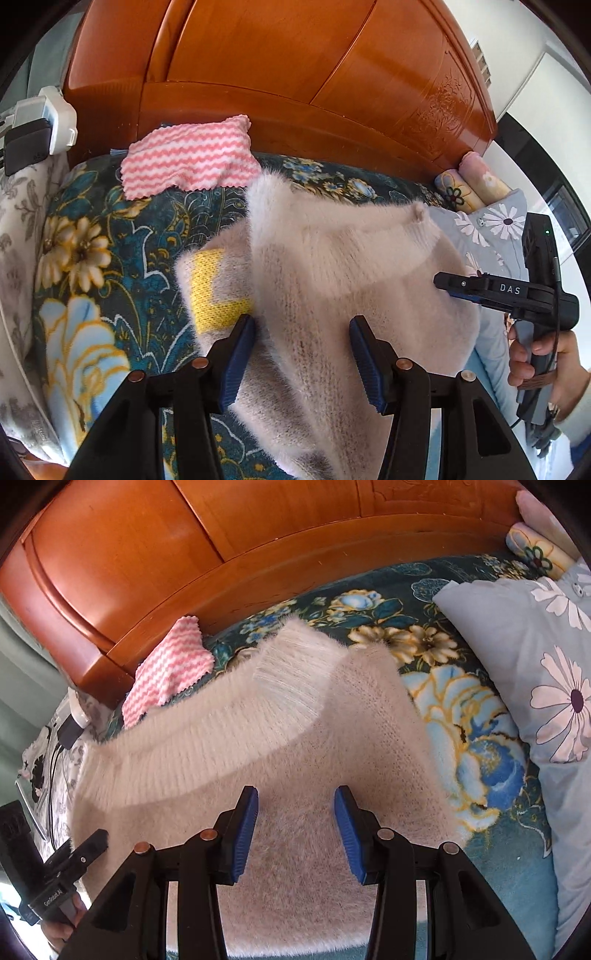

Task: Fold clothes
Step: 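Lower the folded sweater onto the pink garment and open both grippers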

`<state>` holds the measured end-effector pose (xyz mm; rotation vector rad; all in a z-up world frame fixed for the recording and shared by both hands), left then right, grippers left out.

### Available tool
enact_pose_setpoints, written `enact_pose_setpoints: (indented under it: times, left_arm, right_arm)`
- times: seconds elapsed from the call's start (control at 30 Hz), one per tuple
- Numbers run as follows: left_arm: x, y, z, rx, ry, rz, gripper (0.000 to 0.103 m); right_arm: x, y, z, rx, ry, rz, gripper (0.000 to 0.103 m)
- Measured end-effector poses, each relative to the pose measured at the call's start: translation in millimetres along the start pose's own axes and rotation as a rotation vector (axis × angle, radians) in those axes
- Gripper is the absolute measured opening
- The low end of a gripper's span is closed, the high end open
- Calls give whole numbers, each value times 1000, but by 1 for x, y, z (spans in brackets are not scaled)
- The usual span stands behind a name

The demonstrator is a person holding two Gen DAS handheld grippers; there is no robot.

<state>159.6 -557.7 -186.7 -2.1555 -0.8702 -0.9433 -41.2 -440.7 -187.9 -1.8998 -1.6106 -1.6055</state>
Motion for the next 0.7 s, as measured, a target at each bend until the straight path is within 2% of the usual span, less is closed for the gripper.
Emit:
enact_pose_setpoints:
  times: [0.23, 0.4, 0.47, 0.7]
  left_arm:
    - [38, -5, 8, 15, -1, -33, 57]
    - [59, -14, 38, 3, 11, -73, 58]
    - [67, -17, 50, -2, 16, -89, 67]
    - [95, -30, 91, -27, 22, -138, 86]
  right_arm:
    - [18, 15, 11, -16, -28, 49, 45]
    - [43, 40, 45, -67, -110, 29, 45]
    - [50, 48, 66, -97, -138, 37, 45]
    - [57, 64, 144, -212, -228, 50, 47]
Point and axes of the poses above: each gripper's, at about its wrist camera, not at the fingertips, and x roughly against the way its jaws point, y to its left, z to its underside, the point moved 7 cm from there along -x, roughly the way its jaws point, and after that the axes turned 12 degrees about -z, right-handed, at the moved point
